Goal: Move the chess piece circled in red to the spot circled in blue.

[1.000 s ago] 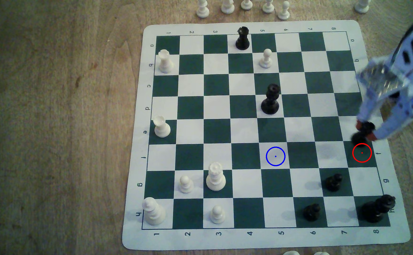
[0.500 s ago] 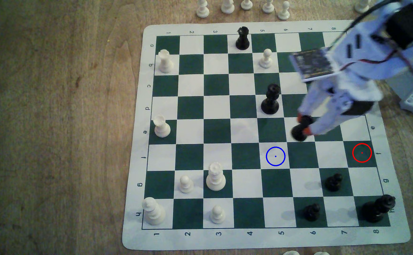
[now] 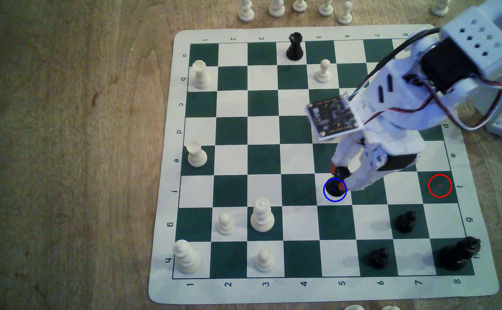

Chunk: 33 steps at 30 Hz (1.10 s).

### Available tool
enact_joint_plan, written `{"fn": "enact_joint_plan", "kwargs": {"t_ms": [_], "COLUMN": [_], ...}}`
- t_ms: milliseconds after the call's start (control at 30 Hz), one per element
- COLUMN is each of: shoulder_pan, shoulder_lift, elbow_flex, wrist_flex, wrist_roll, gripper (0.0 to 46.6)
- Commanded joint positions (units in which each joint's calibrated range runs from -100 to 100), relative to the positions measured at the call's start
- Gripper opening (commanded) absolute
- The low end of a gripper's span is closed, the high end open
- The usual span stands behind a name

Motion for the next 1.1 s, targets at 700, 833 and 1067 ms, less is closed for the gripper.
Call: {"fn": "enact_joint_plan", "kwargs": {"t_ms": [700,833,1067], "shoulder_pan": [0.13,0.68,1.30], "shoulder_lift": [3.55,3.80,3.46], "elbow_flex": [-5.37,-5.37,-5.37], "wrist_flex": [-1.48,-1.48,-1.81], "wrist_roll": [0.20,0.24,0.54], "gripper": [0.3,0.3,0.3]}}
